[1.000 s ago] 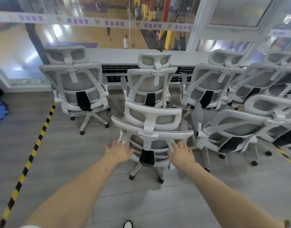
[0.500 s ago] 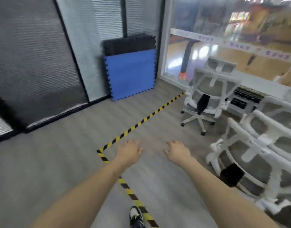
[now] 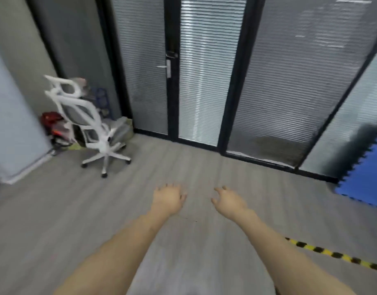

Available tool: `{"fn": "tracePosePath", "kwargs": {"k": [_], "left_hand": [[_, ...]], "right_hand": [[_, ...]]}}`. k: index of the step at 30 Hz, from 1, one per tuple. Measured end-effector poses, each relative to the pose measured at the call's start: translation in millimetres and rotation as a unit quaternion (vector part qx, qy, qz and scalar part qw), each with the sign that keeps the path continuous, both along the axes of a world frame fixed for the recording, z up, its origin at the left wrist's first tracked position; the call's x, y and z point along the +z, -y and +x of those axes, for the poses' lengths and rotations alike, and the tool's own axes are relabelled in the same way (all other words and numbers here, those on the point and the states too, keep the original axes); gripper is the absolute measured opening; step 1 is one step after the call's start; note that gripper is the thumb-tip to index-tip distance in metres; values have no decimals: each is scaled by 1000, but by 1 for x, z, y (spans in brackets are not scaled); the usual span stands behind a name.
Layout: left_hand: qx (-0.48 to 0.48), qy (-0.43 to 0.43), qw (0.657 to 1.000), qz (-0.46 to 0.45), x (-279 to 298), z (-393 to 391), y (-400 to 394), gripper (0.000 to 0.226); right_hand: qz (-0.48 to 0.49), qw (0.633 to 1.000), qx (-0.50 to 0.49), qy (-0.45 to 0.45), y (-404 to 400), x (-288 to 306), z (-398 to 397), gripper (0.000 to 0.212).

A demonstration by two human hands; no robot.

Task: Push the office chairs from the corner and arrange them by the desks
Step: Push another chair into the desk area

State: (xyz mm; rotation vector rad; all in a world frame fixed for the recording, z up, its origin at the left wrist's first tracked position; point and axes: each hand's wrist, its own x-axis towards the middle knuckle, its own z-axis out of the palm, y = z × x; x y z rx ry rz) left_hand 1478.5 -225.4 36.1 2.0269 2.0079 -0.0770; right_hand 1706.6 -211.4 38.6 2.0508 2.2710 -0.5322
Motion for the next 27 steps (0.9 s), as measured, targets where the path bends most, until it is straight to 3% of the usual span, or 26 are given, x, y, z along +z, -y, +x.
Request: {"fn": "tracePosePath", "kwargs": {"k": [6,10,16,27], "left_hand": [[166,9,986,11,14,-257,-69,55],[240,-12,971,9,22,-387,-105,54],[289,-15,957,14,16,-525,-182,54],[337,-12,941,2,2,-731,-403,55]], "right_hand": [[2,992,112,-53,-146,-6,-240,59],[9,985,164,-60,-216,-3,-378,55],[22,971,225,-81,-320,-9,-538,53],[22,957,278,-83,-559,-15,-768,52]]}}
